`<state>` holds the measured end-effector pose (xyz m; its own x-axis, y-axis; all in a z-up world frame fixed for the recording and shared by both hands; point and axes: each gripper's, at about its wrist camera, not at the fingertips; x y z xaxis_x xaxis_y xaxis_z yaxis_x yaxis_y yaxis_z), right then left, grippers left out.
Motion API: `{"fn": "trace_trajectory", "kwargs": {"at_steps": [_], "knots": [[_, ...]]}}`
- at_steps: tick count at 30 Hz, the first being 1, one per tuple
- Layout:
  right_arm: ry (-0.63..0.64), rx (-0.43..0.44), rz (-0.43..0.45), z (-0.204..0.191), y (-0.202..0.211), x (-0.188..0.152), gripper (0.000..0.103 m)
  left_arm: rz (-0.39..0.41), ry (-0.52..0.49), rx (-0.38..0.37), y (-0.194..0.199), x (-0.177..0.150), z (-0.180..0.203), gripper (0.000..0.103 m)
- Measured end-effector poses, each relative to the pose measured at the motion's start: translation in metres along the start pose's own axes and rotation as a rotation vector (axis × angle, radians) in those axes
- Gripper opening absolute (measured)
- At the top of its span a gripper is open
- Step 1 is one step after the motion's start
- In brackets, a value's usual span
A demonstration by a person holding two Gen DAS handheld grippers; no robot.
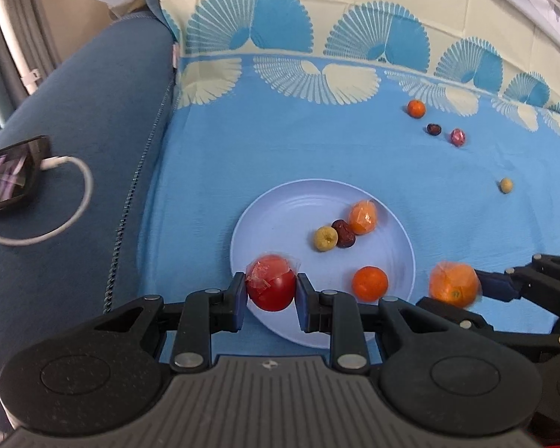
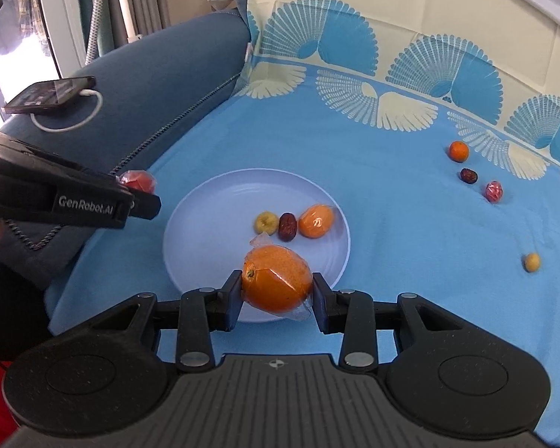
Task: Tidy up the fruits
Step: 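Carry the wrapped red fruit with the left tool while the right tool carries the wrapped mandarin over the plate, then open both tools to drop the wrapped fruits onto the plate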
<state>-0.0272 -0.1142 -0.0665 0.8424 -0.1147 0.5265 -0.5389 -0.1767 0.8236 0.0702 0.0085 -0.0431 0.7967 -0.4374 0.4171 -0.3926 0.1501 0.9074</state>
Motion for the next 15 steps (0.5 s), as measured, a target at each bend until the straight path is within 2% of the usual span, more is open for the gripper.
{"fn": "trace_trajectory", "kwargs": {"at_steps": [15], "knots": [[0.008,0.008,-0.082,0.014,-0.069,0.028,0.040,-0.097,-0.025,0.031,-0.070,0.025,-0.004,0.030]]}}
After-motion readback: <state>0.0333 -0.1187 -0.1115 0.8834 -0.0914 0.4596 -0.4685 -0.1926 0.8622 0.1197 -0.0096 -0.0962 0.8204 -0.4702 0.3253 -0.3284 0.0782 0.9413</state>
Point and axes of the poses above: each gripper's, at about its wrist camera, not at the fingertips, and y roughly against the way its jaws point, z to its right, x to its top, and after that the axes turned 10 degrees about -z, right-handed
